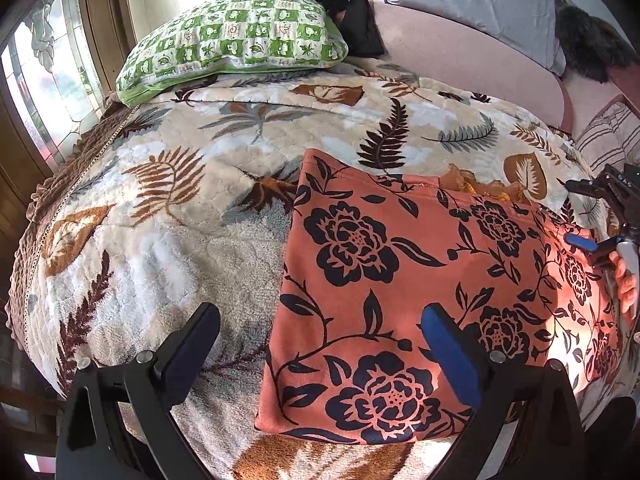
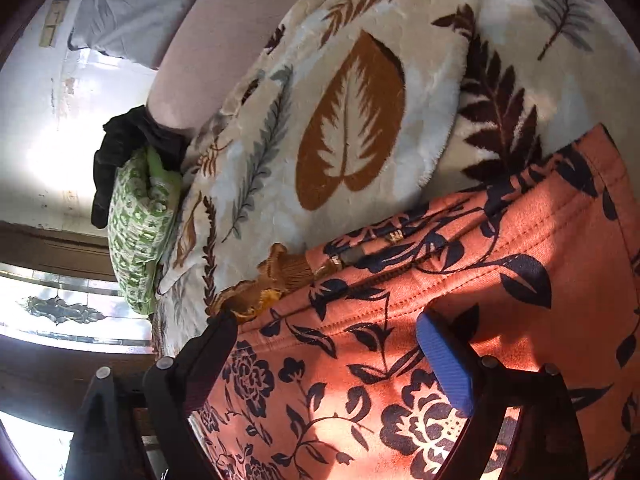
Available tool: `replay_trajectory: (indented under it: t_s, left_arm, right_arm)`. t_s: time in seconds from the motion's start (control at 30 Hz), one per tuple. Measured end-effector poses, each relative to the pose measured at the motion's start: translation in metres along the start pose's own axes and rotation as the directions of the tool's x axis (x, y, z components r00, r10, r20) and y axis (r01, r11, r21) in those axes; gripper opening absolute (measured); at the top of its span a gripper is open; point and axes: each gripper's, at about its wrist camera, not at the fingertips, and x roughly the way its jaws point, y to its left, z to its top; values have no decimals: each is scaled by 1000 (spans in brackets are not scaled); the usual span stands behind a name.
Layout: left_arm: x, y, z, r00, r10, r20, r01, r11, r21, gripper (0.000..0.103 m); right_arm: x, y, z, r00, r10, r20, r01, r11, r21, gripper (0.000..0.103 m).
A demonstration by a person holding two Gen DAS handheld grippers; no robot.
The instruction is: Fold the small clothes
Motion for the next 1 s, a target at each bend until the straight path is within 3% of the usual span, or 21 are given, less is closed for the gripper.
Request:
replay_trajectory:
  t_s: [0.1, 0.17, 0.2, 0.27, 0.4, 0.47, 0.53, 0.6, 0.67, 0.73, 0.83, 1.0]
  left_arm:
    - [1, 1, -1, 1000, -16, -12, 16, 1000, -12, 100]
    - [0, -1, -1, 1000, -11, -9, 11, 1000, -3, 100]
    - [-2, -1, -1, 1000, -8, -6, 8, 1000, 1, 100]
    - [-7, -1, -1, 1000, -6, 5, 6, 1000, 5, 100]
    - [-14, -1, -1, 1000, -4, 11, 4, 1000, 0, 100]
    - [-20, -1, -2, 1000, -4, 21, 4, 1000, 1, 100]
    - [-27, -3, -2, 1000, -3, 31, 2, 1000, 10, 100]
    - [-35, -4, -2, 999, 0, 51, -1, 1000, 22, 100]
    - [-40, -5, -2, 998, 11, 66, -13, 1000, 20, 100]
    - [-40, -6, -3, 999, -13, 52, 13, 1000, 7, 100]
    - [-41, -15, -9, 998, -39, 59, 38, 999, 13, 100]
    - [-22, -41, -19, 998, -68, 10, 67, 996, 57, 100]
  right_arm:
    - [-23, 5, 4, 997, 13, 78, -10, 999, -48, 93]
    - [-29, -20, 11, 992, -30, 122, 28, 999, 20, 93]
    - [-25, -40, 15, 991, -76, 115, 66, 994, 87, 93]
    - [-26, -58, 17, 993, 6, 119, -23, 990, 141, 92]
    - [-49, -28, 16, 988, 83, 130, -88, 995, 40, 93]
    - [-59, -33, 17, 983, 53, 177, -60, 998, 33, 93]
    - [-47, -63, 23, 987, -56, 150, 39, 993, 111, 94]
    - [-42, -77, 25, 990, 2, 144, -23, 990, 140, 94]
    - [-55, -59, 19, 990, 19, 139, -33, 995, 95, 94]
    - [-68, -44, 8, 989, 68, 133, -73, 997, 32, 94]
    - [-95, -45, -28, 982, 127, 137, -132, 991, 30, 94]
    - [-126, -81, -130, 982, 140, 124, -150, 986, 75, 94]
